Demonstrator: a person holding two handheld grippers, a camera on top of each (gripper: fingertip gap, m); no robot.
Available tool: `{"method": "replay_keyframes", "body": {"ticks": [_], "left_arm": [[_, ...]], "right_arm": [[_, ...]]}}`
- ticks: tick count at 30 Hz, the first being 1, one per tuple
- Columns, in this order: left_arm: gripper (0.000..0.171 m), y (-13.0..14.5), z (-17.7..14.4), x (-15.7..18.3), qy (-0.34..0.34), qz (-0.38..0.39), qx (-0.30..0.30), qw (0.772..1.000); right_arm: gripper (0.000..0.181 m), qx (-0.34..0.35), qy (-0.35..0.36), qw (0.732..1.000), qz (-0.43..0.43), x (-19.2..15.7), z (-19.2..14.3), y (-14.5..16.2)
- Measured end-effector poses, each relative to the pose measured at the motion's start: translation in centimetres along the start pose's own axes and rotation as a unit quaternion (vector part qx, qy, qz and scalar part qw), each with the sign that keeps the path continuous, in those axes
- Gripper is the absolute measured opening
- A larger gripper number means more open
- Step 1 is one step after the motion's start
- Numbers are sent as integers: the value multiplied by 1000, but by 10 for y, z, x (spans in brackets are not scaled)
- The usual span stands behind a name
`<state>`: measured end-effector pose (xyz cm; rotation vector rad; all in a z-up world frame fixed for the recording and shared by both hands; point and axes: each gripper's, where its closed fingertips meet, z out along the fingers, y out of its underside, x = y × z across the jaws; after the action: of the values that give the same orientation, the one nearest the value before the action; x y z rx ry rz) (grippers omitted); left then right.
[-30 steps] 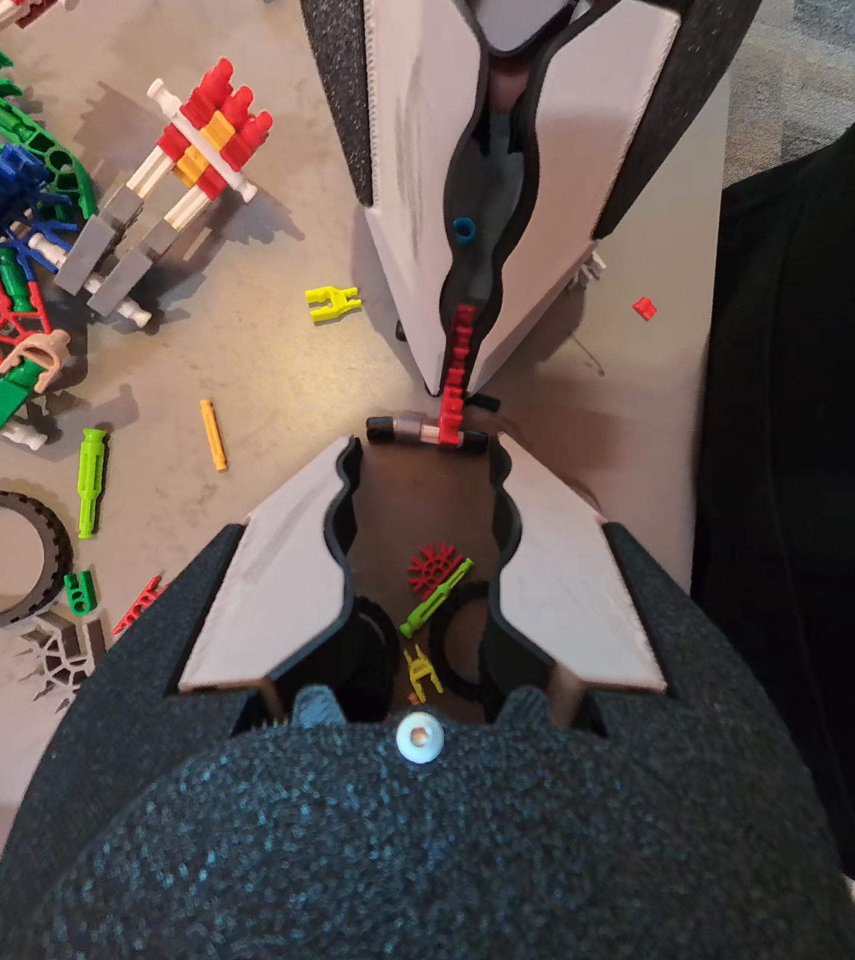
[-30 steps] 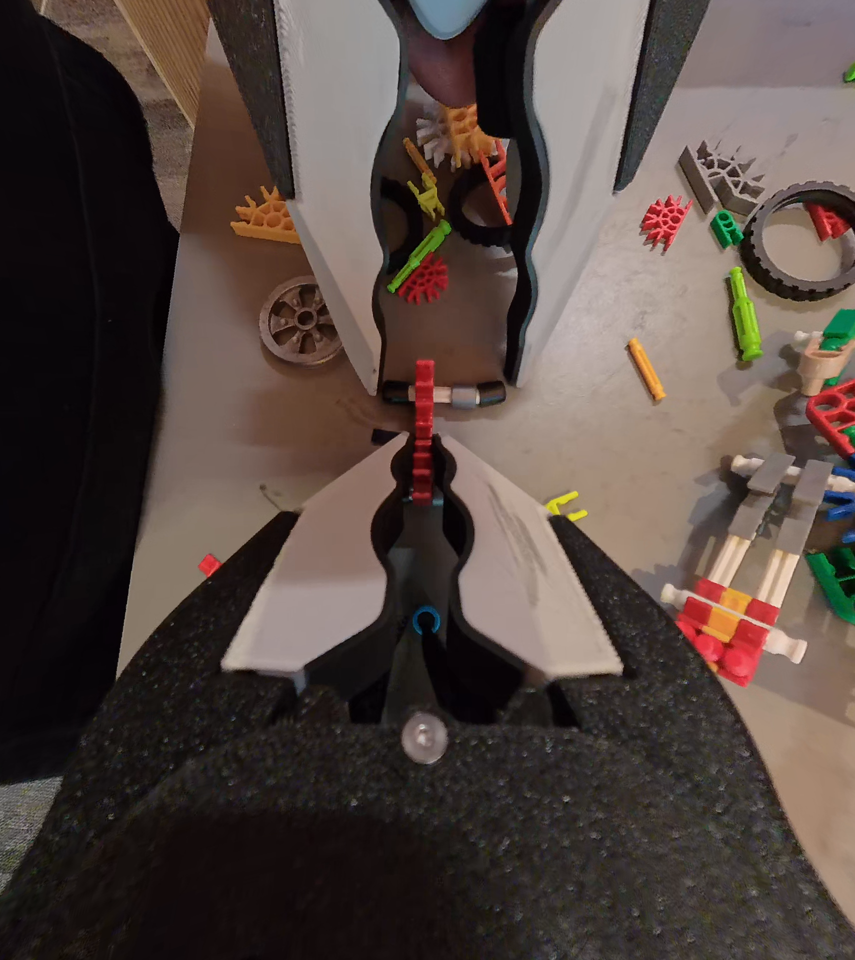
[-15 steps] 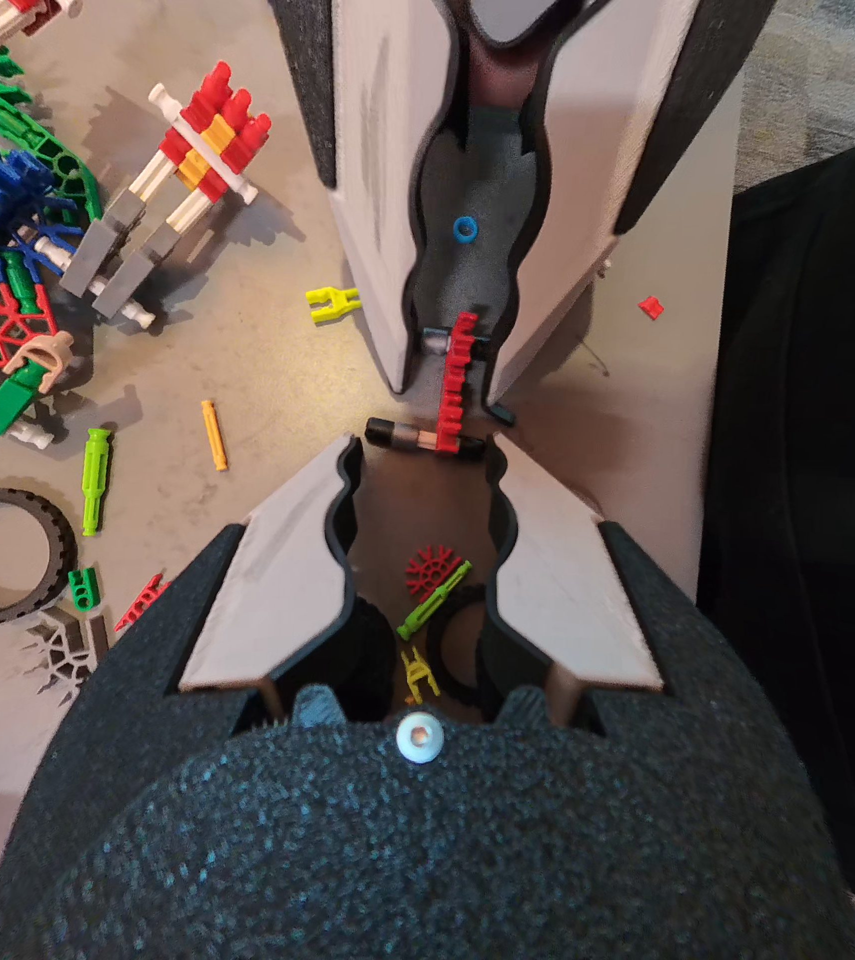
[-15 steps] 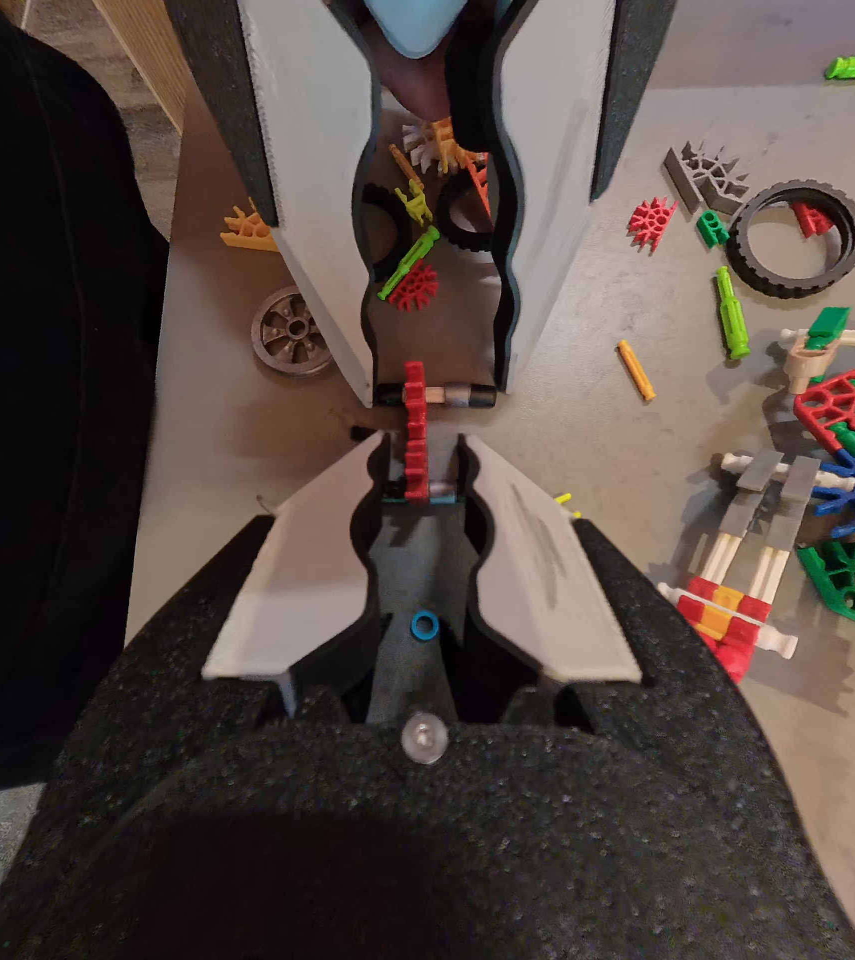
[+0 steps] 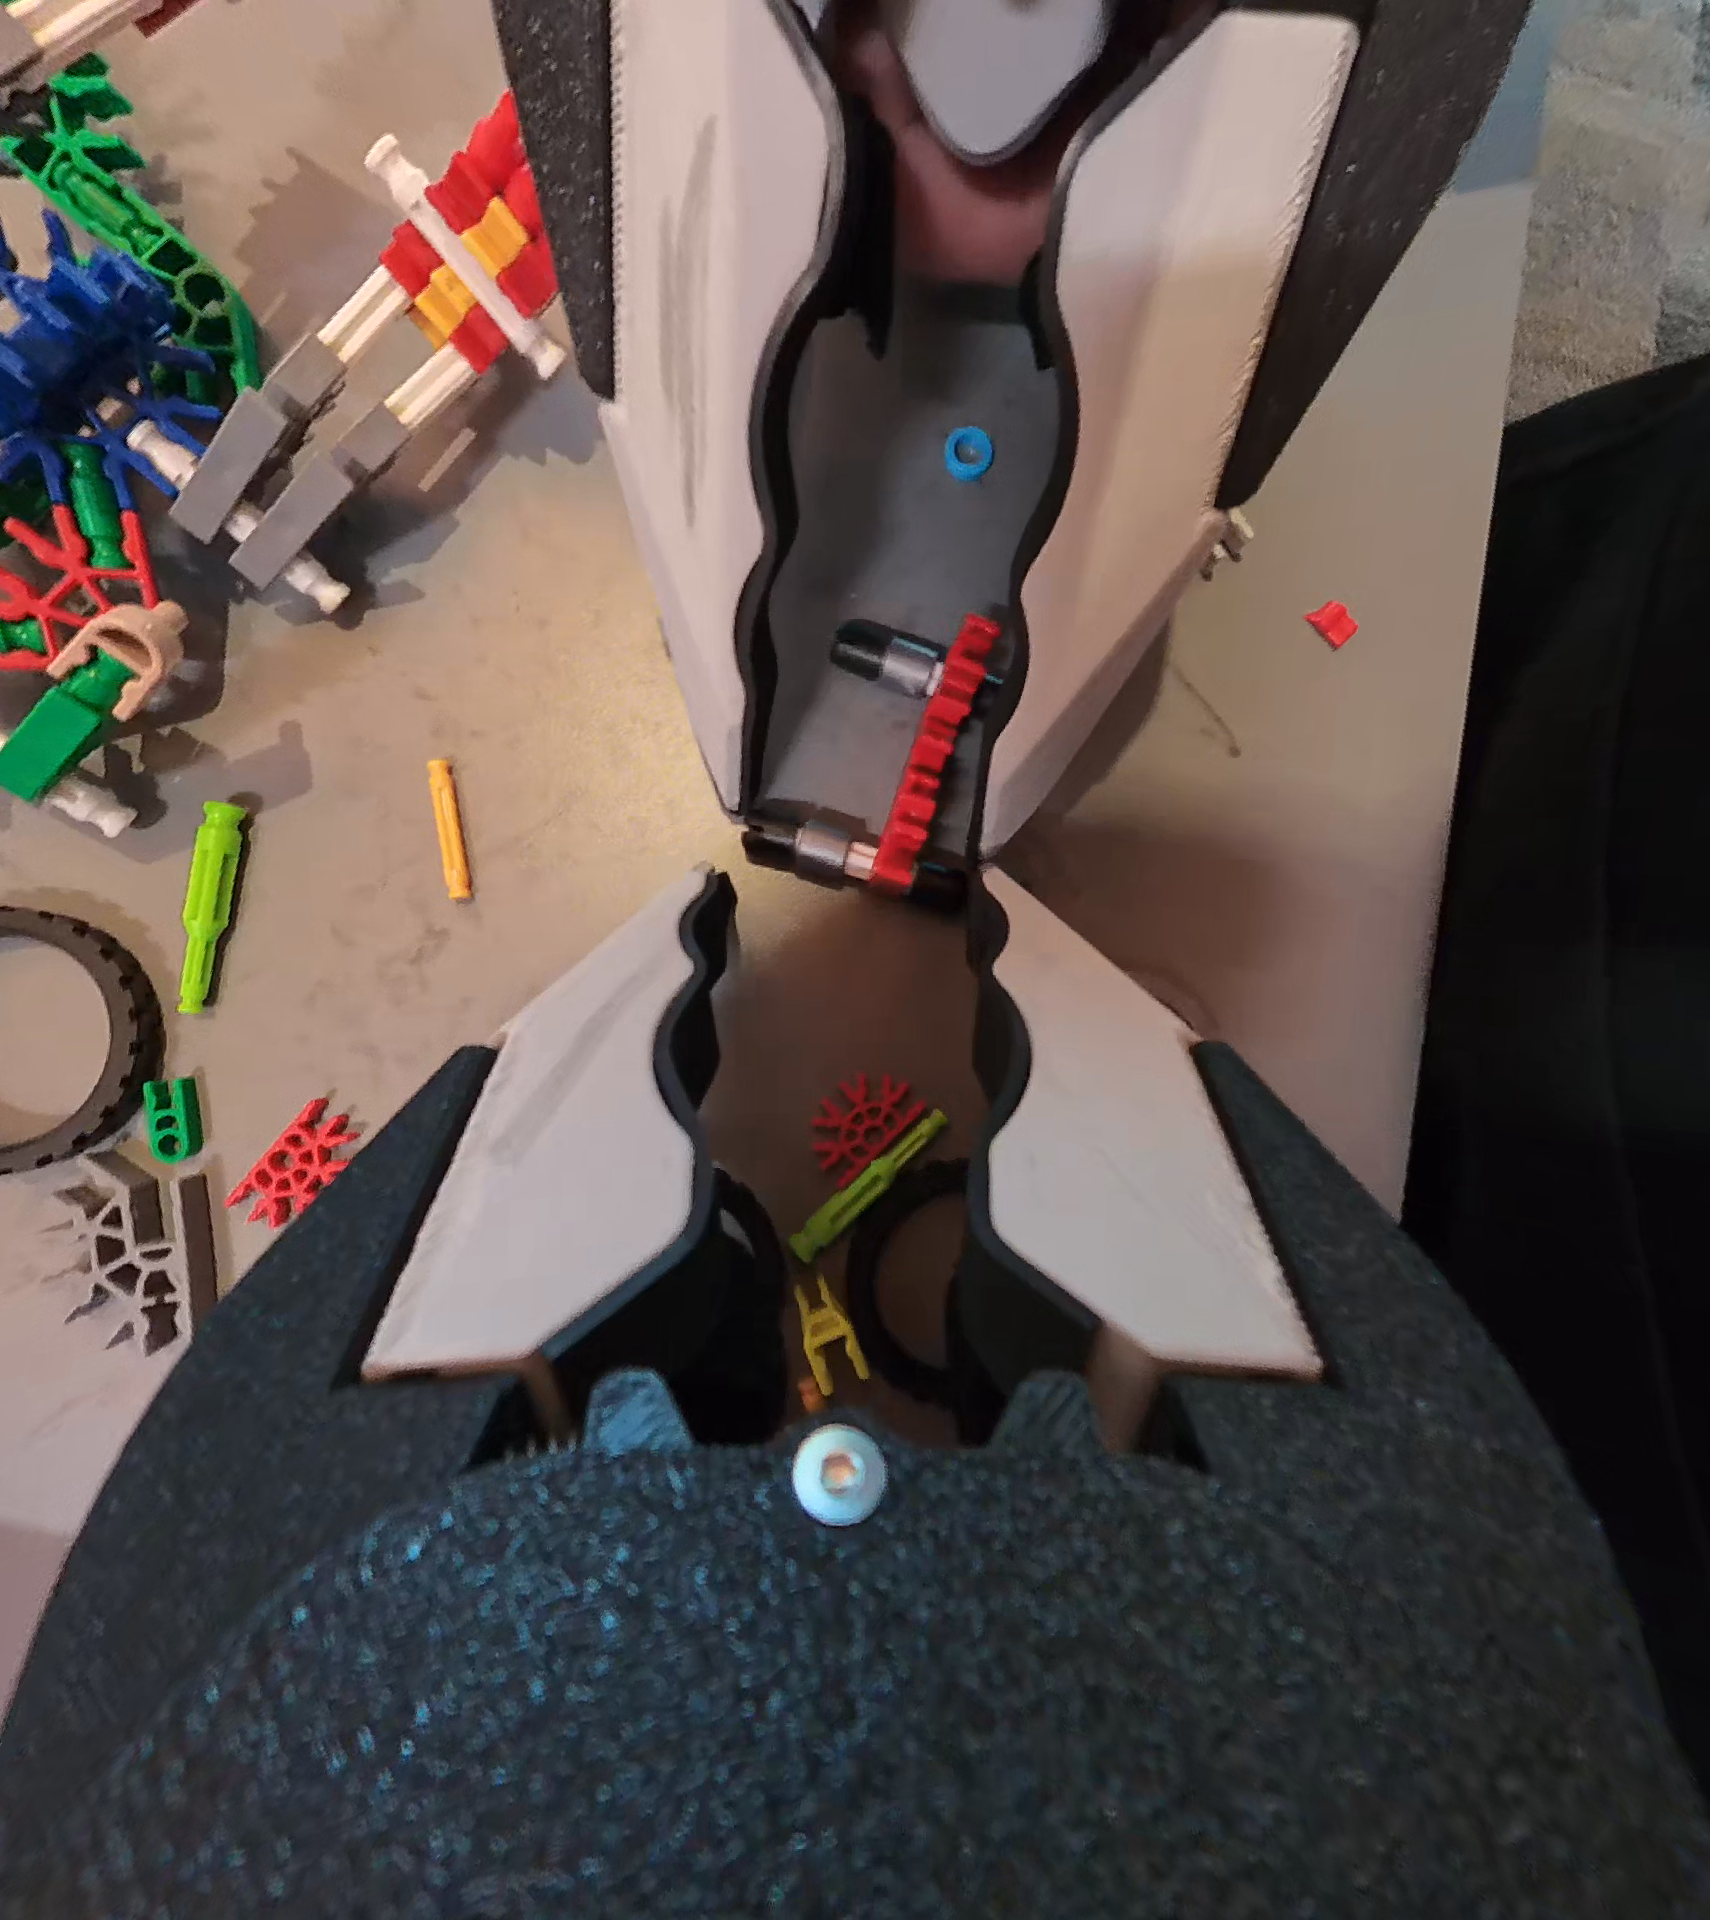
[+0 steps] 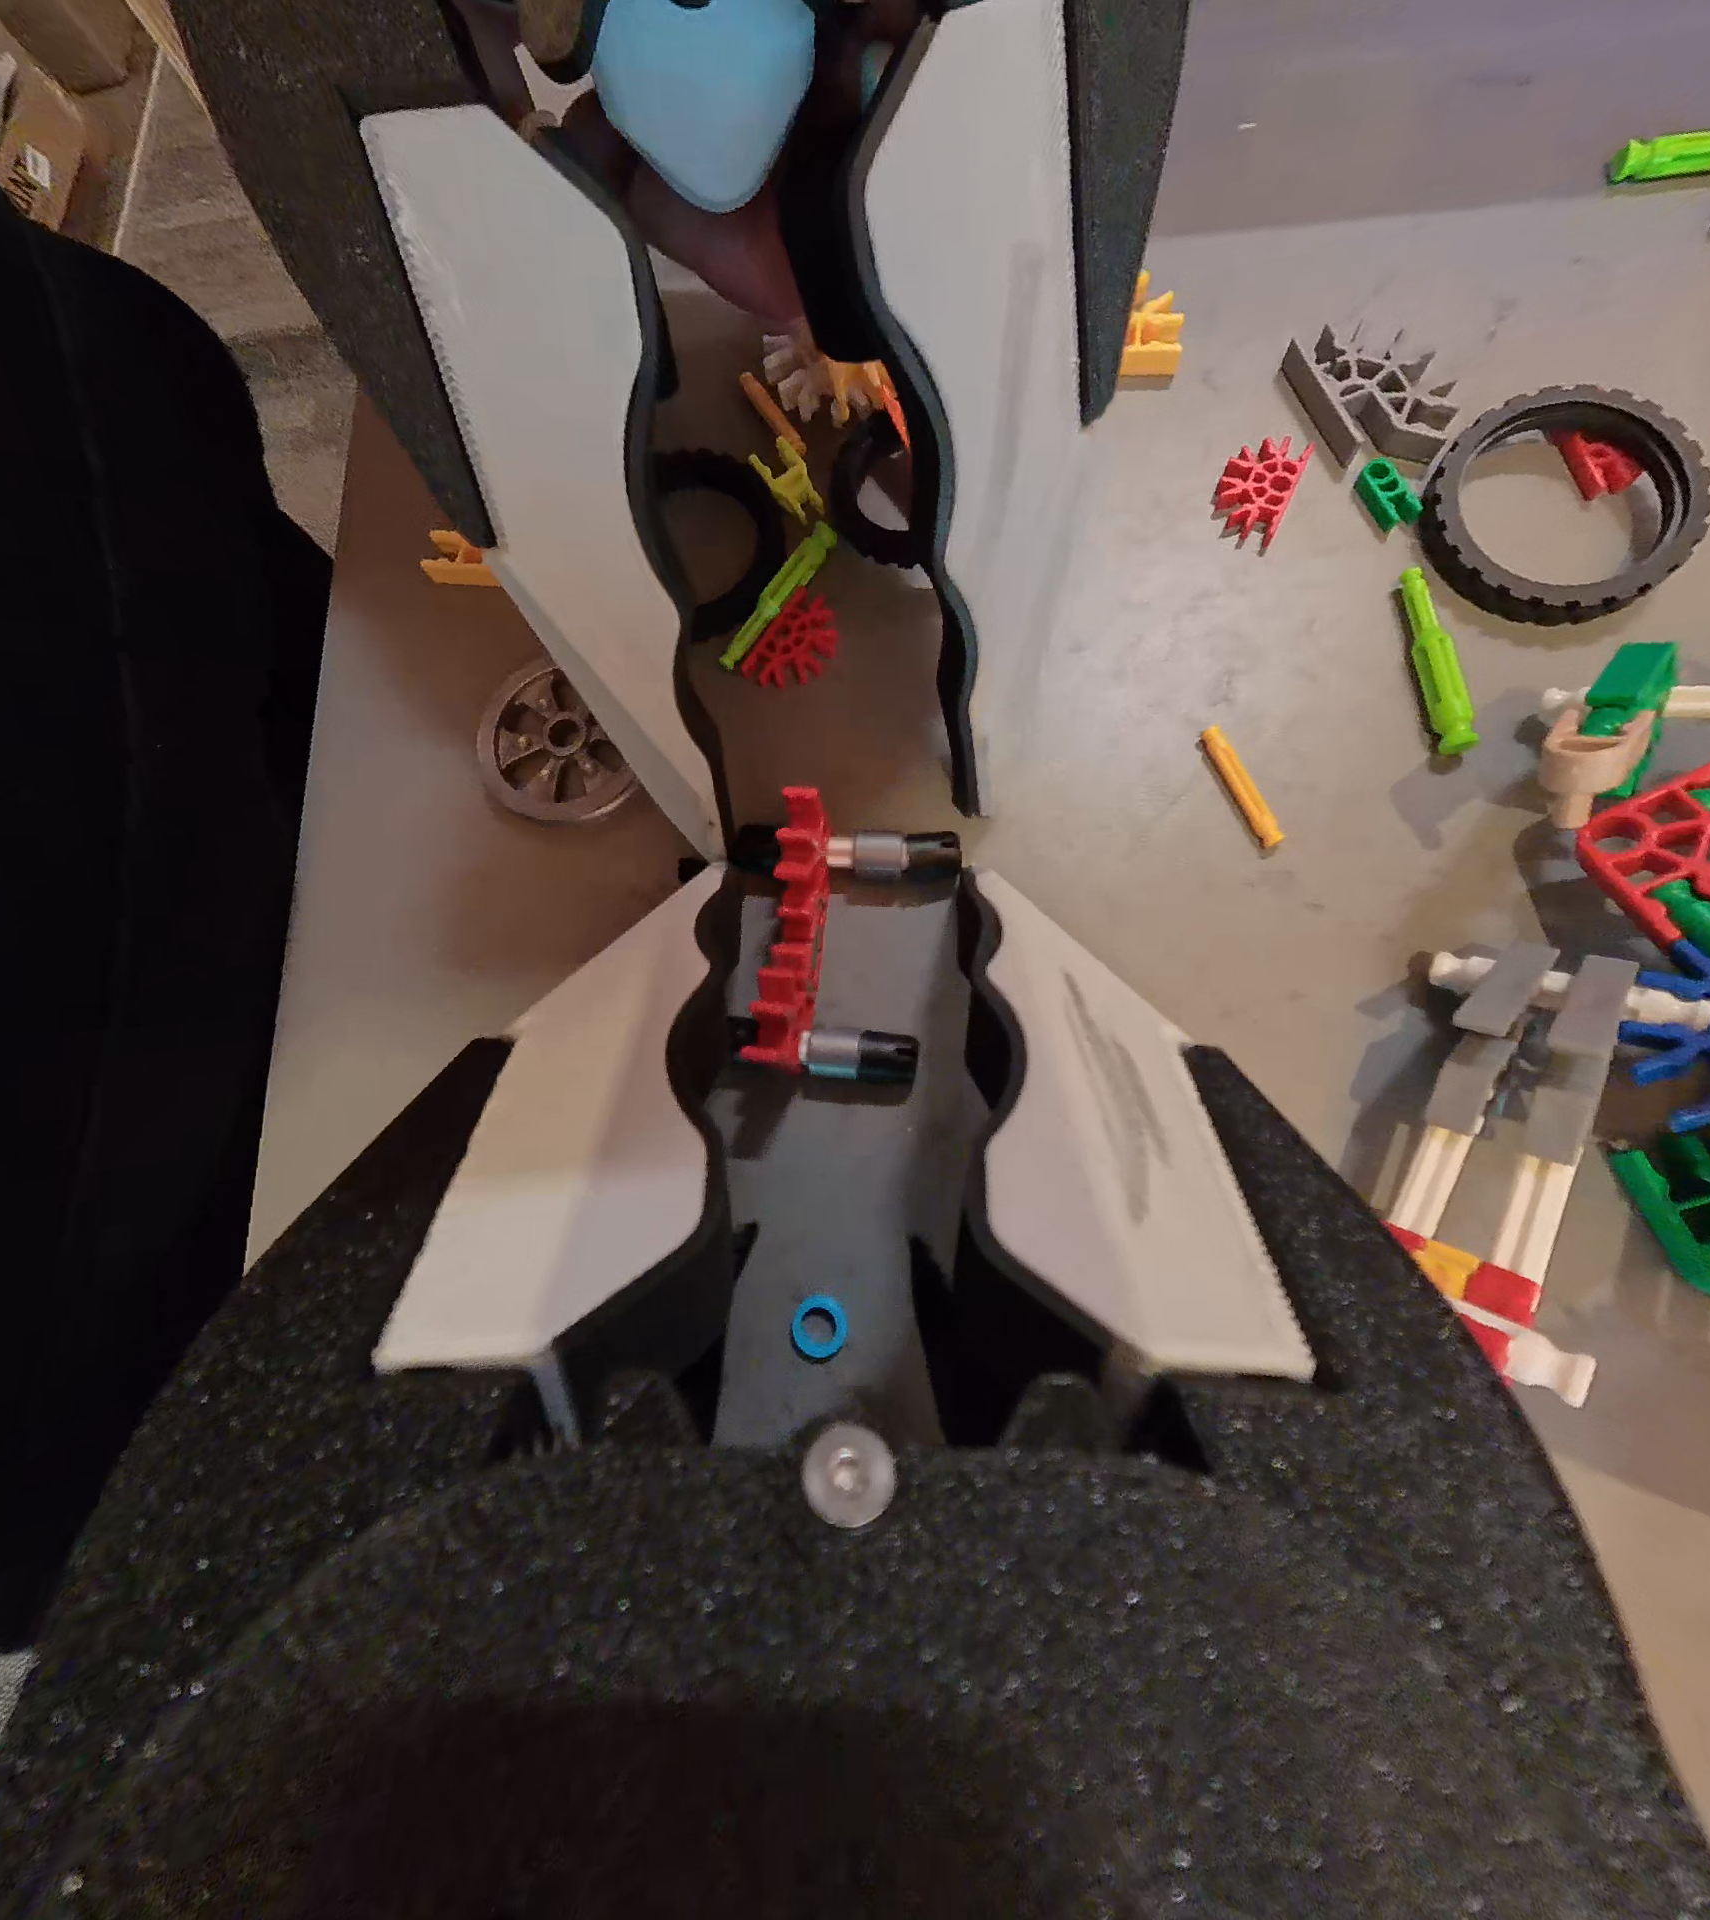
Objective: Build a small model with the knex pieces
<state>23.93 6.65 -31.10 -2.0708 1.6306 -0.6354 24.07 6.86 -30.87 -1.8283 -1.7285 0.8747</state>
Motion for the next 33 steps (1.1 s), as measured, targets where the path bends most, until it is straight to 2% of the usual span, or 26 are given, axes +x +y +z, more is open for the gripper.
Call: {"method": "replay_keyframes", "body": {"ticks": [4, 7, 9, 18, 33], "left_arm": [[41, 0, 0, -1, -5, -1, 5, 1000], [37, 0, 0, -3, -8, 0, 6, 1000], [37, 0, 0, -3, -8, 0, 6, 1000], [40, 3, -2, 0, -3, -3, 3, 1000], [39, 3, -2, -1, -4, 1, 4, 1000]], "right_arm": [[40, 0, -2, 1000, -2, 1, 0, 0], [30, -1, -7, 1000, -6, -1, 1, 0], [30, 1, -5, 1000, -5, -1, 0, 0], [49, 12, -2, 1000, 1, 1, 0, -4], [48, 0, -1, 1000, -29, 0, 6, -4]]}}
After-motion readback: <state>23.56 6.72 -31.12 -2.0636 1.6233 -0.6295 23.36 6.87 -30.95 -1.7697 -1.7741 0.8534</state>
